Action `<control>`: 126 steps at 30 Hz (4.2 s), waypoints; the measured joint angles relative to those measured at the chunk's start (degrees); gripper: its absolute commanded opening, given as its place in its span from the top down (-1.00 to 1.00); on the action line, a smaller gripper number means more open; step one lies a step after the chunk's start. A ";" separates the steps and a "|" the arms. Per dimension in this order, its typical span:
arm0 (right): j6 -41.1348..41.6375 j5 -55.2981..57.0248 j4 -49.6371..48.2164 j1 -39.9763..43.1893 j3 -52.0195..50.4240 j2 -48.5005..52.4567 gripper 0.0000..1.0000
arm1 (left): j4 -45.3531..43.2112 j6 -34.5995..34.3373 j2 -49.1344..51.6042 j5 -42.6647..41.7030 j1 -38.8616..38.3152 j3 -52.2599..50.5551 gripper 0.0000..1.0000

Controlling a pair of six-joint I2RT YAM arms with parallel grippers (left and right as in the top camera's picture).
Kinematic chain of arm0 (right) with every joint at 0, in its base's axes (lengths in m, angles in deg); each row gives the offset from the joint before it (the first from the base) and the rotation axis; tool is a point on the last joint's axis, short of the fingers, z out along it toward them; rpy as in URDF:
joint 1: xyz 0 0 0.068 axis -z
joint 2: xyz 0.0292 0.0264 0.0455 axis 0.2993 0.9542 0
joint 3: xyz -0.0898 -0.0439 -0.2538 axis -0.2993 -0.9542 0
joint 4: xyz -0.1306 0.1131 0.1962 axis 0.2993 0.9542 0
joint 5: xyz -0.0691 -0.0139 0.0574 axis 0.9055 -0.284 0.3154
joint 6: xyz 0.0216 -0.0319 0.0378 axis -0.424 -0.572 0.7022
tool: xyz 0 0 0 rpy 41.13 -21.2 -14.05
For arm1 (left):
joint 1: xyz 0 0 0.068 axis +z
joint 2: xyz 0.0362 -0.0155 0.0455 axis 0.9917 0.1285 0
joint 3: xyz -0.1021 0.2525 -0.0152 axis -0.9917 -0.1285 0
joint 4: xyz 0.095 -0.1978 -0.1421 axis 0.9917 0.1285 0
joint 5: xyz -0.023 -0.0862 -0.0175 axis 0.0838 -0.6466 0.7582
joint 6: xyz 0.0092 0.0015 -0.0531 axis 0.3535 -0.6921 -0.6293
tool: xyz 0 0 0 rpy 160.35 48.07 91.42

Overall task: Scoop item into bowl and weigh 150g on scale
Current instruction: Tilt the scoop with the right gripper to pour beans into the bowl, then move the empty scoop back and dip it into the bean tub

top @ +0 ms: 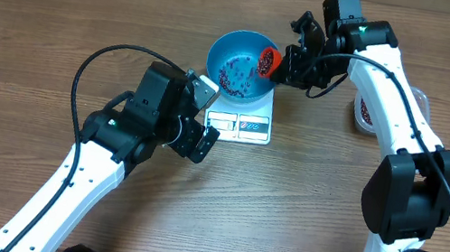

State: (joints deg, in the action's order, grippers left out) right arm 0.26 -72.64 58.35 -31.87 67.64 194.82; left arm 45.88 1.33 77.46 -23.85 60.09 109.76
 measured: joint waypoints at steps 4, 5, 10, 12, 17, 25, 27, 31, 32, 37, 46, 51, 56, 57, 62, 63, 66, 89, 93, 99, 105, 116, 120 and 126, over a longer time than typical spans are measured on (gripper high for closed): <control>0.00 0.66 0.02 -0.33 0.00 0.00 0.93 | 0.00 0.00 0.00 0.02 0.00 0.00 -0.99; -0.02 0.68 0.02 -0.35 0.00 0.00 0.93 | 0.02 0.00 0.00 0.02 0.00 0.00 -0.99; 0.00 0.79 0.02 -0.37 0.00 0.00 0.93 | 0.04 0.00 0.00 0.02 0.00 0.00 -0.99; 0.02 0.79 0.04 -0.39 0.00 0.00 0.93 | 0.07 0.00 0.00 0.02 0.00 0.00 -0.99; 0.00 0.79 0.02 -0.39 0.00 0.00 0.93 | 0.09 0.00 0.00 0.02 0.00 0.00 -0.99; 0.04 0.79 0.07 -0.37 0.00 0.00 0.93 | 0.13 0.00 0.00 0.02 0.00 0.00 -0.99; 0.00 0.76 0.04 -0.37 0.00 0.00 0.93 | 0.20 0.00 0.00 0.02 0.00 0.00 -0.99; 0.00 0.79 0.02 -0.37 0.00 0.00 0.92 | 0.22 0.00 0.00 0.00 0.00 0.00 -0.99; 0.04 0.79 0.04 -0.37 0.00 0.00 0.93 | 0.22 0.00 0.00 0.02 0.00 0.00 -0.99; 0.02 0.79 0.07 -0.39 0.00 0.00 0.93 | 0.22 0.00 0.00 0.02 0.00 0.00 -0.99; 0.00 0.79 0.04 -0.37 0.00 0.00 0.93 | 0.22 0.00 0.00 0.00 0.00 0.00 -0.99; 0.00 0.79 0.07 -0.37 0.00 0.00 0.93 | 0.22 0.00 0.00 0.00 0.00 0.00 -0.99; 0.00 0.79 0.22 -0.37 0.00 0.00 0.93 | 0.22 0.00 0.00 0.00 0.00 0.00 -0.99; 0.00 0.76 0.26 -0.37 0.00 0.00 0.93 | 0.22 0.00 0.00 0.00 0.00 0.00 -0.99; 0.04 0.79 0.39 -0.37 0.00 0.00 0.93 | 0.22 0.00 0.00 0.02 0.00 0.00 -0.99; -0.02 0.79 0.39 -0.37 0.00 0.00 0.93 | 0.22 0.00 0.00 0.02 0.00 0.00 -0.99; 0.02 0.83 0.42 -0.37 0.00 -0.02 0.92 | 0.22 0.00 0.00 0.02 0.00 0.00 -0.99; -0.07 23.82 2.51 -10.93 7.91 -2.56 0.93 | 0.24 0.00 0.00 0.00 0.00 0.00 -0.99; -0.07 34.75 3.63 -15.69 9.11 -2.95 0.93 | 0.26 0.00 0.00 0.02 0.00 0.00 -0.99; -0.09 47.74 3.50 -22.21 9.11 -2.97 0.93 | 0.26 0.00 0.00 0.00 -0.02 0.00 -0.99; -0.07 49.20 3.43 -21.49 9.11 -2.97 0.93 | 0.26 0.00 0.00 0.00 0.00 0.00 -0.99; -2.51 22.86 3.98 -8.11 9.11 -7.32 0.93 | 0.26 0.00 0.00 0.00 0.00 0.00 -0.99; -5.64 11.13 7.98 -0.28 9.40 -10.38 0.92 | 0.26 0.00 0.00 0.02 0.00 0.00 -0.99; -9.05 6.80 14.40 10.56 9.55 -10.58 0.92 | 0.24 0.00 0.00 0.02 0.00 0.00 -0.99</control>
State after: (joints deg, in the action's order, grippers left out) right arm -8.79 -65.85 72.75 -21.31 77.19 184.24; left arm 46.12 1.33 77.46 -23.83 60.09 109.76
